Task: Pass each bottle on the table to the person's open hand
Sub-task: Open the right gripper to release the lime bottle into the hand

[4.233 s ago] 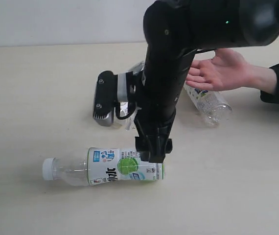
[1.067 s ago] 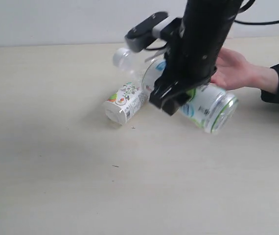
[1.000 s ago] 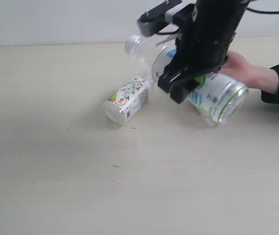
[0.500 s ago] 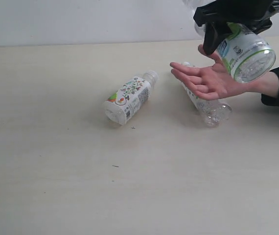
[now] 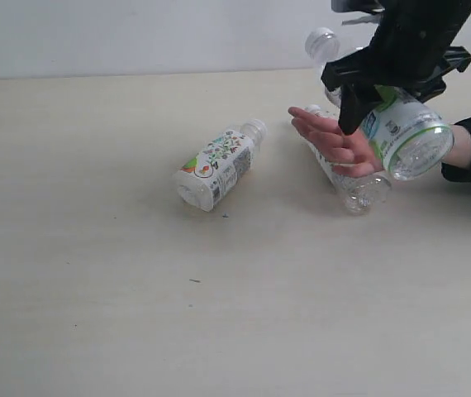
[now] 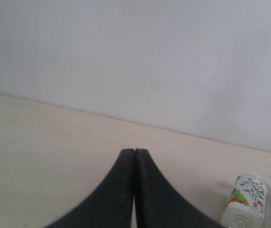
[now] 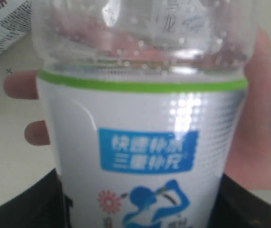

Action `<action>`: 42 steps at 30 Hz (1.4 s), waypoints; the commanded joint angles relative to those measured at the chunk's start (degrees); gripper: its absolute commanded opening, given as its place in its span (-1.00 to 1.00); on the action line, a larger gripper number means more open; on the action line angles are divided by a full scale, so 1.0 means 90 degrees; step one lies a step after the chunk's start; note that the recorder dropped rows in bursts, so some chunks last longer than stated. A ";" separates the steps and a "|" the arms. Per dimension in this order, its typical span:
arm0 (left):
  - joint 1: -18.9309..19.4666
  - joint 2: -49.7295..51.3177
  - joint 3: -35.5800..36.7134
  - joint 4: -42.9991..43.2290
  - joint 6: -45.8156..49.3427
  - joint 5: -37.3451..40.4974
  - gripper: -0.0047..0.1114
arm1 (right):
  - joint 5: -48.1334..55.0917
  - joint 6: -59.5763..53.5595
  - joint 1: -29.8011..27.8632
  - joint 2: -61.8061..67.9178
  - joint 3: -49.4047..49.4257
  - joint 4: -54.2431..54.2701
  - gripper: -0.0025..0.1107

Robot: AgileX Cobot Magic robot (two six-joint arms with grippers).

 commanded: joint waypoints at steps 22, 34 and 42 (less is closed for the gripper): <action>-0.0034 -0.0040 0.0020 -0.0052 0.0021 -0.0035 -0.88 | -0.1129 -0.0075 -0.0025 0.0167 0.0644 -0.0173 0.34; -0.0034 -0.0040 0.0020 -0.0052 0.0021 -0.0035 -0.88 | -0.1479 -0.0075 -0.0025 -0.0205 0.0644 -0.0121 0.63; -0.0034 -0.0040 0.0020 -0.0052 0.0021 -0.0035 -0.88 | -0.1685 -0.0293 -0.0025 -0.1062 0.0644 -0.0121 0.63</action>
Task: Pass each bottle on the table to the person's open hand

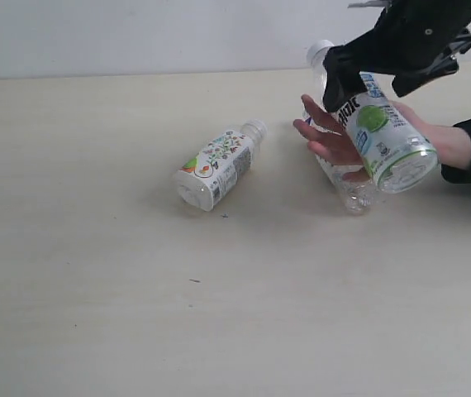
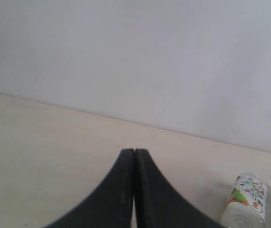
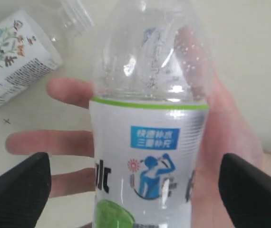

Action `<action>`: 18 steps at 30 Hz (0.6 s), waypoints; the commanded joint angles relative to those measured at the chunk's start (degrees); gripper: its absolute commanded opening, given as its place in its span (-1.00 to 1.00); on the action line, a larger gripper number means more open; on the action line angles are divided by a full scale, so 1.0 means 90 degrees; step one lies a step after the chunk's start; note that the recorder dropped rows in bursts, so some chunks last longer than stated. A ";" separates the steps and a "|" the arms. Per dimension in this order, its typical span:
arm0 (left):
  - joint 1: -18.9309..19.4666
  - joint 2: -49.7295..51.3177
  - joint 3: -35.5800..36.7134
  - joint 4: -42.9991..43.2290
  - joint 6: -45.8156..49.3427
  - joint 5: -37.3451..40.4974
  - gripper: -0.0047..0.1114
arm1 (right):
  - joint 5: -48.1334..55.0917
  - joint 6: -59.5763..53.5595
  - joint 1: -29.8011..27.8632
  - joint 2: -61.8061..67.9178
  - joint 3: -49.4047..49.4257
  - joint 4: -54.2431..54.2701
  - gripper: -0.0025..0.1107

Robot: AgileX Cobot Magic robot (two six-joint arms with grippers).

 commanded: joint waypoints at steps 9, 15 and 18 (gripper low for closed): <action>-0.0034 -0.0040 0.0020 -0.0052 0.0021 -0.0035 -0.88 | -0.0770 -0.0219 -0.0025 -0.1685 0.0023 -0.0054 -0.02; -0.0034 -0.0040 0.0020 -0.0052 0.0021 -0.0035 -0.88 | -0.1111 -0.0219 -0.0025 -0.3101 0.0715 0.0240 -0.95; -0.0034 -0.0040 0.0020 -0.0052 0.0021 -0.0035 -0.88 | -0.1216 -0.0219 -0.0025 -0.3955 0.1443 0.0328 -0.96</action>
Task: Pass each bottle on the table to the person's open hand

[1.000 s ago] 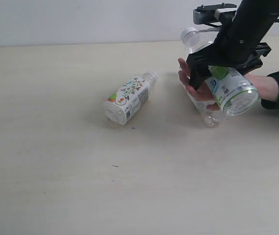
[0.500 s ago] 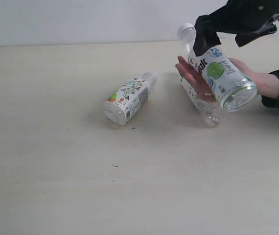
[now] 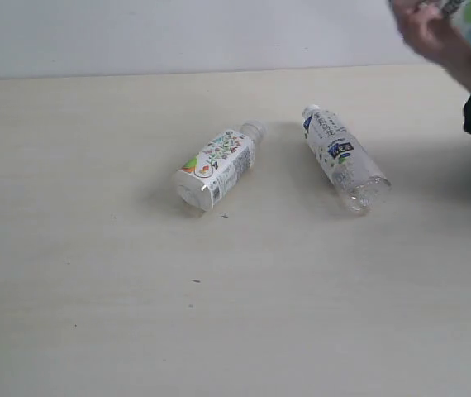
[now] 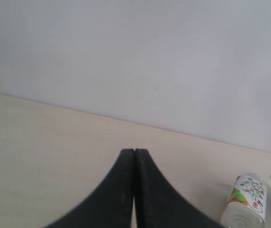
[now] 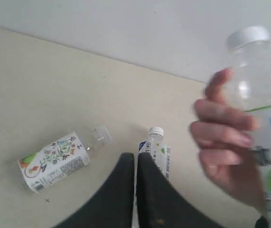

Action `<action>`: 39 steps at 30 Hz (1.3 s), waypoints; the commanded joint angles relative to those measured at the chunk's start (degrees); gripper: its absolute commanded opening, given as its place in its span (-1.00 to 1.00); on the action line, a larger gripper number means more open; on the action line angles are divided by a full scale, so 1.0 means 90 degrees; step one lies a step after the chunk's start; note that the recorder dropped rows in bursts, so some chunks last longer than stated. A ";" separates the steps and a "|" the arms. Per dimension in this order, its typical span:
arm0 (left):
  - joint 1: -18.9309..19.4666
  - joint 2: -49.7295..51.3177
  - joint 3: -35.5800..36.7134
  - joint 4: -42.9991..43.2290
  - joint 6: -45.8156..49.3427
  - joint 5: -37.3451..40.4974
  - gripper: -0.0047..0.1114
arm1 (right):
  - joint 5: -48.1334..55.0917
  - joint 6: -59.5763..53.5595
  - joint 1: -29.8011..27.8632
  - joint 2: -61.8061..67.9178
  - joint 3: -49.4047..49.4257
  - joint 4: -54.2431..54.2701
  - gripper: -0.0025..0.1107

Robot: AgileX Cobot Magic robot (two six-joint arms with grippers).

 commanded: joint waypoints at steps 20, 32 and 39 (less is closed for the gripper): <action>-0.0034 -0.0040 0.0020 -0.0052 0.0021 -0.0035 -0.88 | -0.0436 -0.0062 -0.0025 -0.8102 0.4852 0.0455 -0.96; -0.0034 -0.0040 0.0020 -0.0052 0.0021 -0.0035 -0.88 | -0.0249 -0.0014 -0.0025 -0.8102 0.4852 0.0455 -0.96; -0.0034 -0.0040 0.0020 -0.0052 0.0021 -0.0035 -0.88 | -0.0249 0.0000 -0.0025 -0.8102 0.4852 0.0455 -0.96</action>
